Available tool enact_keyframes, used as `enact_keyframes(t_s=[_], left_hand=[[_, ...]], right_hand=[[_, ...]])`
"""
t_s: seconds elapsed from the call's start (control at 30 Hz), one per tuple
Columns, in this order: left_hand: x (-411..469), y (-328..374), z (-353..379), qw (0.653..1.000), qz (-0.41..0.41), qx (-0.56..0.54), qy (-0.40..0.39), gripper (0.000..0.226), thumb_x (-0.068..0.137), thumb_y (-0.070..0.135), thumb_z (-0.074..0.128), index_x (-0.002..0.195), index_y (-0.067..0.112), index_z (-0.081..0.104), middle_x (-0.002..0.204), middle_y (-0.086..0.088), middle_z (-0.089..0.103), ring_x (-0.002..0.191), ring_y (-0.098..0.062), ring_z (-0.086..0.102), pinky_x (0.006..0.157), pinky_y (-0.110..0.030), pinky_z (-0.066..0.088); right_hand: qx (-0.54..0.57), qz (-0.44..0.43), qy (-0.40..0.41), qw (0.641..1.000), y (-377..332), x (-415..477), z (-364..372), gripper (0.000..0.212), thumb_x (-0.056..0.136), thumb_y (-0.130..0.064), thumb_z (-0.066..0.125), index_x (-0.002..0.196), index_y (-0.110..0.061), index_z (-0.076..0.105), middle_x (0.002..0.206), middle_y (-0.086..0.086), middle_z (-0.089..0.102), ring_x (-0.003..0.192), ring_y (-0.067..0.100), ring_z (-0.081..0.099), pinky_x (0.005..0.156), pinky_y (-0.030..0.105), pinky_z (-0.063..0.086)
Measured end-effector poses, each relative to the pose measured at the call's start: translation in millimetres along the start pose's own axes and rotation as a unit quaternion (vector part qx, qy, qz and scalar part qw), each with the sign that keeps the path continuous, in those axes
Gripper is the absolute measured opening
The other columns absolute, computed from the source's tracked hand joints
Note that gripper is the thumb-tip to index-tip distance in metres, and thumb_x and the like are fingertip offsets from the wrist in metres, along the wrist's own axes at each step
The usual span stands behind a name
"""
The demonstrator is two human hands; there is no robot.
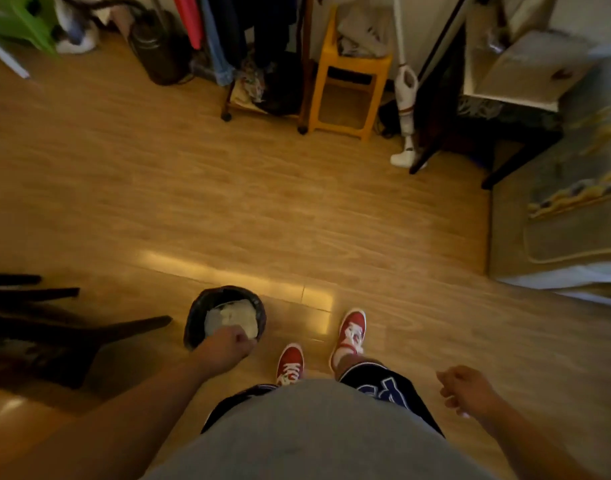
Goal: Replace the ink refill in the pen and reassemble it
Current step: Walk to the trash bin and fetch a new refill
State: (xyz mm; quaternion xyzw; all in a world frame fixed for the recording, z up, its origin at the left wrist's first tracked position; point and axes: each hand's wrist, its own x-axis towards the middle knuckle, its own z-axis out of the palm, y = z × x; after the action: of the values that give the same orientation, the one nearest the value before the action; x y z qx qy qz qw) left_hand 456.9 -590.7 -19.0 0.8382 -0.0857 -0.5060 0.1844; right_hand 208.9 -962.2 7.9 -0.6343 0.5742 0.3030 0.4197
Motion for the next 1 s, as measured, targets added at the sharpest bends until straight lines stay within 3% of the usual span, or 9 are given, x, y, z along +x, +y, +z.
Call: enact_keyframes(t_s=[0.1, 0.2, 0.3, 0.5, 0.6, 0.7, 0.83, 0.93, 1.0], left_hand=[[33.9, 56.5, -22.3, 0.998, 0.001, -0.052, 0.018, 0.035, 0.093, 0.033, 0.056, 0.060, 0.024, 0.052, 0.055, 0.006, 0.055, 0.060, -0.017, 0.055, 0.061, -0.031, 0.042], [67.9, 105.8, -43.9, 0.996, 0.011, -0.091, 0.020, 0.022, 0.093, 0.034, 0.055, 0.080, 0.017, 0.059, 0.079, -0.001, 0.060, 0.074, -0.016, 0.058, 0.069, -0.034, 0.045], [89.8, 138.6, -64.0, 0.991, -0.015, -0.130, 0.033, 0.027, 0.094, 0.036, 0.056, 0.089, 0.010, 0.062, 0.088, -0.011, 0.066, 0.086, -0.027, 0.064, 0.079, -0.042, 0.051], [96.7, 141.3, -87.6, 0.972, -0.107, -0.185, 0.092, 0.029, 0.092, 0.041, 0.057, 0.099, 0.014, 0.067, 0.096, -0.004, 0.071, 0.092, -0.019, 0.066, 0.086, -0.038, 0.053], [92.6, 121.9, -91.0, 0.948, -0.169, -0.250, 0.101, 0.023, 0.094, 0.032, 0.054, 0.090, 0.013, 0.066, 0.090, -0.007, 0.068, 0.086, -0.021, 0.062, 0.087, -0.040, 0.051], [88.4, 100.1, -89.3, 0.913, -0.228, -0.321, 0.112, 0.024, 0.094, 0.028, 0.056, 0.075, 0.012, 0.055, 0.073, -0.009, 0.056, 0.066, -0.018, 0.052, 0.068, -0.034, 0.044], [93.3, 69.7, -93.0, 0.888, -0.271, -0.357, 0.105, 0.035, 0.093, 0.037, 0.057, 0.088, 0.003, 0.064, 0.078, -0.012, 0.061, 0.068, -0.021, 0.055, 0.067, -0.032, 0.043], [105.4, 46.0, -112.6, 0.866, -0.287, -0.397, 0.100, 0.027, 0.093, 0.029, 0.057, 0.083, 0.005, 0.065, 0.079, -0.013, 0.061, 0.072, -0.023, 0.056, 0.071, -0.039, 0.048], [111.5, 34.2, -132.4, 0.844, -0.305, -0.426, 0.114, 0.024, 0.093, 0.028, 0.056, 0.091, 0.007, 0.066, 0.083, -0.011, 0.063, 0.077, -0.025, 0.061, 0.073, -0.035, 0.051]], right_hand=[[-0.009, 0.048, -0.018, 0.999, -23.2, 24.9, -27.1, 0.027, 0.095, -0.015, 0.057, 0.072, -0.004, 0.047, 0.061, 0.014, 0.049, 0.042, 0.018, 0.039, 0.044, 0.021, 0.025], [-0.027, 0.065, -0.033, 0.997, -64.9, 65.8, -58.3, 0.028, 0.095, -0.012, 0.056, 0.070, -0.004, 0.047, 0.057, 0.014, 0.047, 0.042, 0.018, 0.039, 0.046, 0.021, 0.024], [-0.065, 0.070, -0.052, 0.994, -127.7, 104.3, -94.2, 0.022, 0.095, -0.011, 0.056, 0.076, -0.001, 0.051, 0.057, 0.014, 0.048, 0.042, 0.019, 0.040, 0.046, 0.021, 0.026], [-0.199, -0.050, -0.074, 0.976, -288.2, 146.9, -127.5, 0.019, 0.093, -0.014, 0.058, 0.080, -0.002, 0.053, 0.066, 0.016, 0.054, 0.049, 0.022, 0.047, 0.047, 0.025, 0.032], [-0.259, -0.115, -0.100, 0.954, -374.3, 157.2, -109.4, 0.021, 0.094, -0.017, 0.058, 0.084, 0.002, 0.057, 0.071, 0.015, 0.059, 0.052, 0.024, 0.051, 0.047, 0.026, 0.037], [-0.315, -0.170, -0.124, 0.926, -459.7, 159.6, -72.3, 0.021, 0.093, -0.018, 0.058, 0.081, -0.001, 0.059, 0.072, 0.014, 0.060, 0.053, 0.023, 0.052, 0.048, 0.026, 0.039], [-0.358, -0.226, -0.149, 0.894, -563.5, 152.6, -4.5, 0.022, 0.094, -0.013, 0.057, 0.074, -0.004, 0.055, 0.067, 0.014, 0.055, 0.050, 0.023, 0.048, 0.047, 0.025, 0.033], [-0.383, -0.250, -0.159, 0.875, -626.7, 141.3, 42.2, 0.021, 0.094, -0.018, 0.058, 0.076, -0.007, 0.057, 0.072, 0.013, 0.060, 0.055, 0.022, 0.053, 0.049, 0.025, 0.036], [-0.403, -0.263, -0.163, 0.861, -663.0, 130.7, 65.4, 0.019, 0.093, -0.021, 0.059, 0.082, -0.006, 0.061, 0.077, 0.014, 0.063, 0.058, 0.023, 0.056, 0.052, 0.028, 0.039]])
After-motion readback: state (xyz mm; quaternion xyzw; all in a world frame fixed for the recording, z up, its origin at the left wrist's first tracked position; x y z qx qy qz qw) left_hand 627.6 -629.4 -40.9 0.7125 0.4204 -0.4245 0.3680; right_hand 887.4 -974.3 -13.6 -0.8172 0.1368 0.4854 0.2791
